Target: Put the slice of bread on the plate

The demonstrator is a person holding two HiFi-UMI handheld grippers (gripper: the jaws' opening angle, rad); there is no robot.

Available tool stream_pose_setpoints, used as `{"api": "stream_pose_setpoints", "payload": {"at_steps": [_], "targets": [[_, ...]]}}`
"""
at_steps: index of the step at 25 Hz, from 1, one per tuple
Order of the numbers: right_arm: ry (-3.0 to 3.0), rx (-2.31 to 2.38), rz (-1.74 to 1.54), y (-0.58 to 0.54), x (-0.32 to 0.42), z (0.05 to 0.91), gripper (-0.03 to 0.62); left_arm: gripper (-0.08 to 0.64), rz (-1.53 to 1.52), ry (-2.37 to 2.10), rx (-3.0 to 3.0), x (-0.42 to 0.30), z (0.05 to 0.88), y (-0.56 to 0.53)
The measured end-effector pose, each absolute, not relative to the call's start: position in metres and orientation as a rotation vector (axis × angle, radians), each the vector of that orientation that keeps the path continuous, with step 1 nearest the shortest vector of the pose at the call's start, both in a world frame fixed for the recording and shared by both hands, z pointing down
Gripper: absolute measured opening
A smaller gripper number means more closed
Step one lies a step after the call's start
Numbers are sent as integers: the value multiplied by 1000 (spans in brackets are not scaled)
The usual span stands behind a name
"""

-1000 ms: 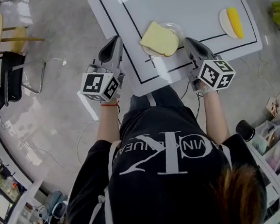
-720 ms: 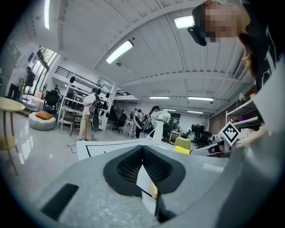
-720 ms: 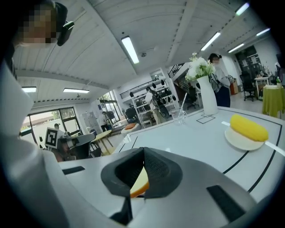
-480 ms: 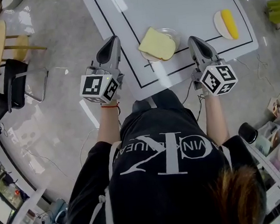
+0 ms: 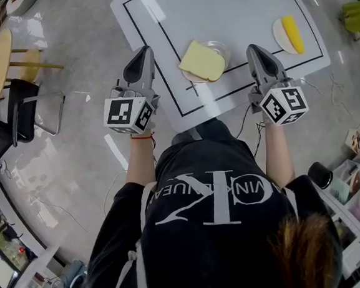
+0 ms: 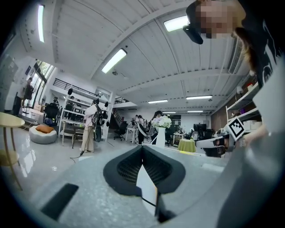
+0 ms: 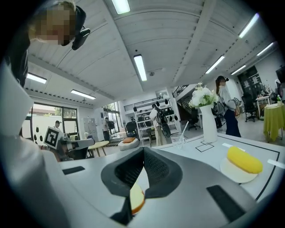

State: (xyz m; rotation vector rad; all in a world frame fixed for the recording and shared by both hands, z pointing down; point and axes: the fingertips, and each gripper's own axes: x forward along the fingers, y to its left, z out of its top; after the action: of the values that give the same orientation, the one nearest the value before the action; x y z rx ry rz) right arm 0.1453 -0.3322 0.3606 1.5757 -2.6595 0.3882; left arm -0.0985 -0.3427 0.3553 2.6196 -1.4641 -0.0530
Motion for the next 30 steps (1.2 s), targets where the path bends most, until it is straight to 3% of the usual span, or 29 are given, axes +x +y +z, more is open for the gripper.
{"api": "stream_pose_setpoints", "payload": {"at_steps": [30], "targets": [[-2784,1591,168,-336,151,310,0,2,-128,-1622,2687,-104,301,-353]]}}
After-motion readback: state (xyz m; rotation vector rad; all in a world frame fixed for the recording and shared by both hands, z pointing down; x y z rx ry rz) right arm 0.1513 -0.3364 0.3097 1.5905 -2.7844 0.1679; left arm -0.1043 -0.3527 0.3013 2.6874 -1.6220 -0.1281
